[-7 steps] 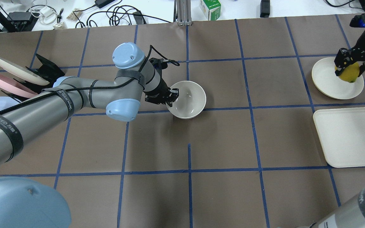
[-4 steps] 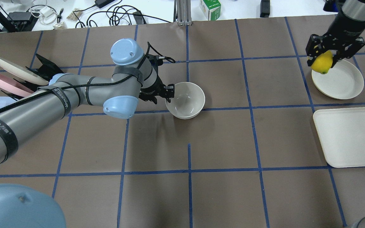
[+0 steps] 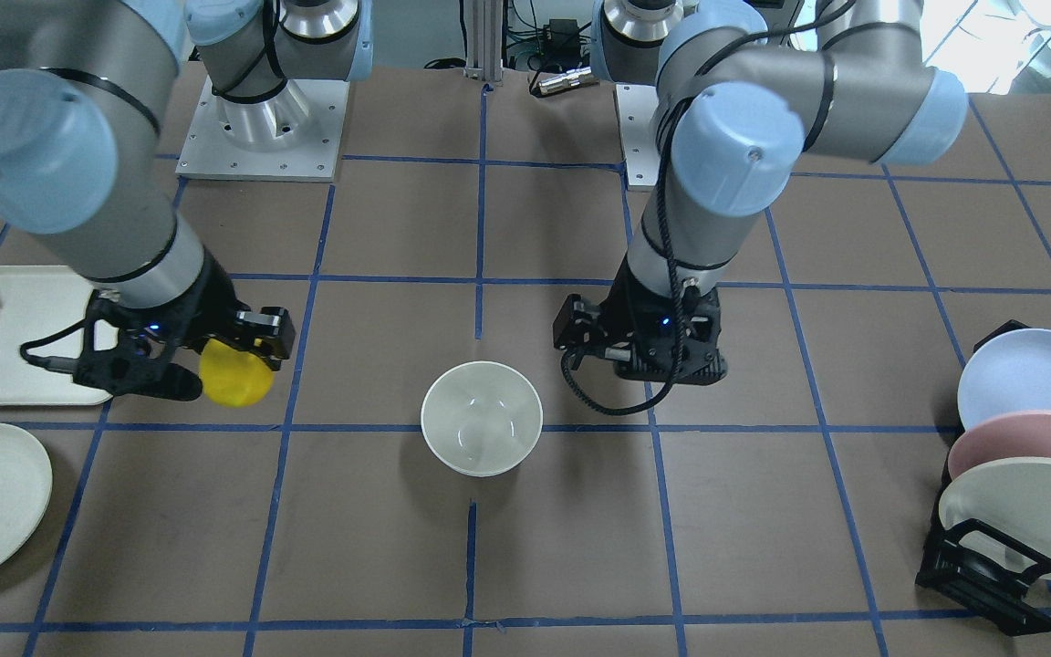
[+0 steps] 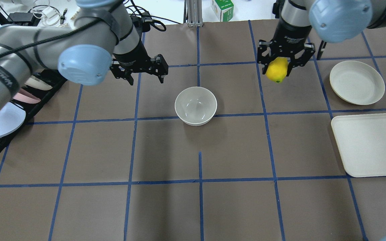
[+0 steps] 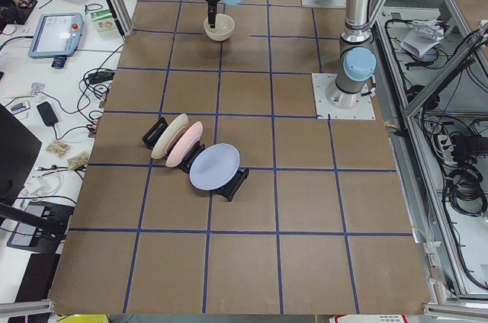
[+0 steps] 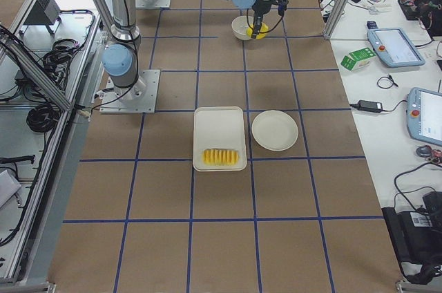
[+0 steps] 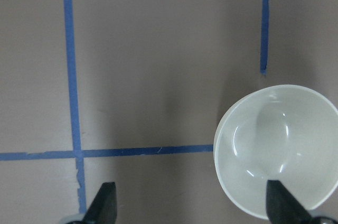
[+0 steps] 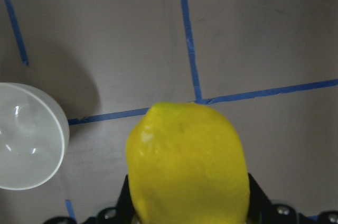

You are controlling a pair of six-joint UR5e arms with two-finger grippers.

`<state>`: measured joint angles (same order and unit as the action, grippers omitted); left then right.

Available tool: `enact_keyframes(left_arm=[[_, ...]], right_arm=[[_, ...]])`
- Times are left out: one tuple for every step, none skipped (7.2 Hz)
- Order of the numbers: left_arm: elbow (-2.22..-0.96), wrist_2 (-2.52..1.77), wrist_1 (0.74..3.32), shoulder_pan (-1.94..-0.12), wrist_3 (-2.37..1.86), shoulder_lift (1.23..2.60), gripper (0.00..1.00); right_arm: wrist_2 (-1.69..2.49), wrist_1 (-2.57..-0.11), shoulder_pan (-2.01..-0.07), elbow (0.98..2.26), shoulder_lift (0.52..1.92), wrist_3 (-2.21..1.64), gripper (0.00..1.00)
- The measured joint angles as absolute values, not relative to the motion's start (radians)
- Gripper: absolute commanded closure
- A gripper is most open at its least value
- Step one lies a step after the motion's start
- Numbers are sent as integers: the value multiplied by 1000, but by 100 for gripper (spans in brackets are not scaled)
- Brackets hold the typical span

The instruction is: Place bowl and put lemon in it

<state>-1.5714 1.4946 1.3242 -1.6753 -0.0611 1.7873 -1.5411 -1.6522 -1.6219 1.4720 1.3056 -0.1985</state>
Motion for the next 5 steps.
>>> enact_keyframes(left_arm=[[-1556, 1496, 1403, -1640, -12, 1736, 0], [-1541, 1498, 1476, -1607, 14, 1688, 0], [-1532, 1498, 1539, -1581, 28, 1650, 0], [-1531, 1501, 1575, -1570, 34, 1622, 0], [-1532, 1508, 1589, -1567, 36, 1604, 0]], right_arm=[[-1536, -1665, -1663, 1476, 1291, -238, 100], [-1520, -1682, -1699, 1478, 1272, -261, 100], [-1502, -1719, -1739, 1479, 1246, -301, 100], [-1494, -1762, -1779, 1479, 1216, -349, 100], [-1491, -1799, -1818, 1479, 1183, -381, 100]])
